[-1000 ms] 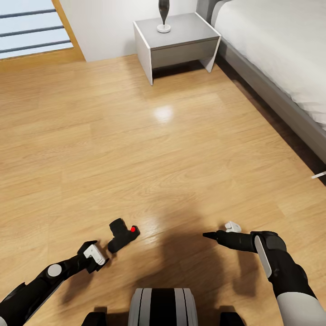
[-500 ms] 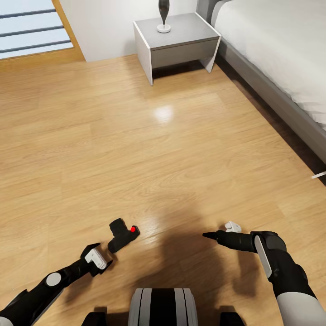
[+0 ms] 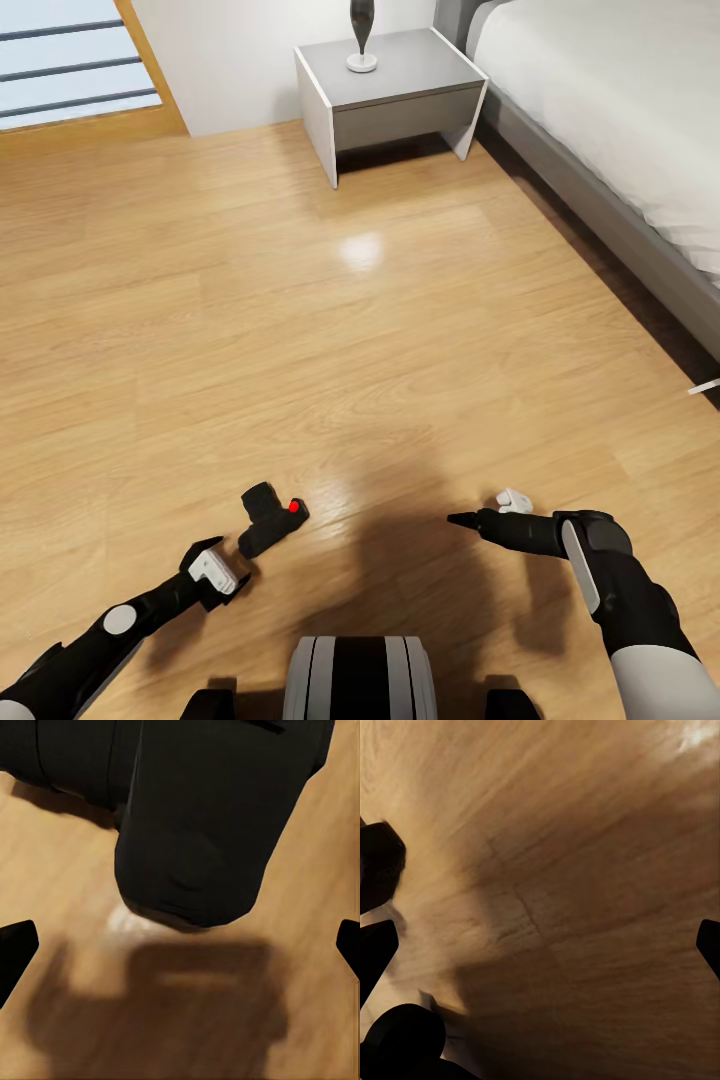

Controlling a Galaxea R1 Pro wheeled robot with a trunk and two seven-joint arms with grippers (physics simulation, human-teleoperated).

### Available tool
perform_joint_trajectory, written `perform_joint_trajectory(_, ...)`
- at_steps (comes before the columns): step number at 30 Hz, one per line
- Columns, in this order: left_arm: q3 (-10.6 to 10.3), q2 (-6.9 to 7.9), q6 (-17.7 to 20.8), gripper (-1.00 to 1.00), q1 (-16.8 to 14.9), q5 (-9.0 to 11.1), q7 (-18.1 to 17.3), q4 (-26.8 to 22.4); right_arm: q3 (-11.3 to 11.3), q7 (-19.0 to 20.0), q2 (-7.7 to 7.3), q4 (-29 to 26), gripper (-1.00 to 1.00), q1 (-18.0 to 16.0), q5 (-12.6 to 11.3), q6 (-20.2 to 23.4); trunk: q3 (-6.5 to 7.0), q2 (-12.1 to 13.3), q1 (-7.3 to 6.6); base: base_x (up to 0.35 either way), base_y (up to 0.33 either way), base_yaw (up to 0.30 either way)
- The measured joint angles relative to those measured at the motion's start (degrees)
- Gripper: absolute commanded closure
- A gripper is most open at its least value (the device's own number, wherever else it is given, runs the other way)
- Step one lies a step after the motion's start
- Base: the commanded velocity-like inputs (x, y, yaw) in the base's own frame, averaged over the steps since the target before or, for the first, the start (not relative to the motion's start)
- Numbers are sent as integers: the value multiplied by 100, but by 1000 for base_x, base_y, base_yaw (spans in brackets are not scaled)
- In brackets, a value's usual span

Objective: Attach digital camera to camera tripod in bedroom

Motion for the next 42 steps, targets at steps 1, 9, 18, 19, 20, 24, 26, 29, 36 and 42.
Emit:
perform_joint_trajectory(1, 3, -25, -1, -100, 0, 1, 2, 23, 0, 0, 1, 0, -100, 0, 1, 0, 0, 0, 0, 0, 0, 0)
perform_joint_trajectory(9, 49, -199, -1, -100, 0, -2, 27, 174, 0, 0, 4, 0, -100, 0, 2, 0, 0, 0, 0, 0, 0, 0)
perform_joint_trajectory(18, 62, -310, -1, -100, 0, -7, 57, 202, 6, -8, 10, 0, -100, 0, 2, 0, 0, 0, 0, 0, 0, 0)
perform_joint_trajectory(19, 65, -312, -1, -100, 0, -8, 61, 202, 7, -9, 10, 0, -100, 0, 2, 0, 0, 0, 0, 0, 0, 0)
perform_joint_trajectory(20, 67, -314, -1, -100, 0, -7, 62, 202, 8, -9, 12, 0, -100, 0, 3, 0, 0, 0, 0, 0, 0, 0)
perform_joint_trajectory(24, 70, -317, 5, -100, -2, -10, 68, 203, 8, -9, 16, 0, -100, 0, 2, 0, 0, 0, 0, 0, 0, 0)
perform_joint_trajectory(26, 71, -321, 12, -100, -19, -11, 86, 207, 4, -9, 14, 0, -100, 0, 4, 0, 0, 0, 0, 0, 0, 0)
perform_joint_trajectory(29, 71, -323, 17, -100, -34, -12, 139, 205, 5, -9, 12, 0, -100, 0, 3, 0, 0, 0, 0, 0, 0, 0)
perform_joint_trajectory(36, 66, -320, 39, -100, -69, -20, 300, 199, 0, -1, -3, -2, -100, 0, 2, 0, 0, 0, 0, 0, 0, 0)
perform_joint_trajectory(42, 68, -320, 45, -100, -129, -22, 311, 198, -6, 0, -6, 0, -100, 0, 2, 0, 0, 0, 0, 0, 0, 0)
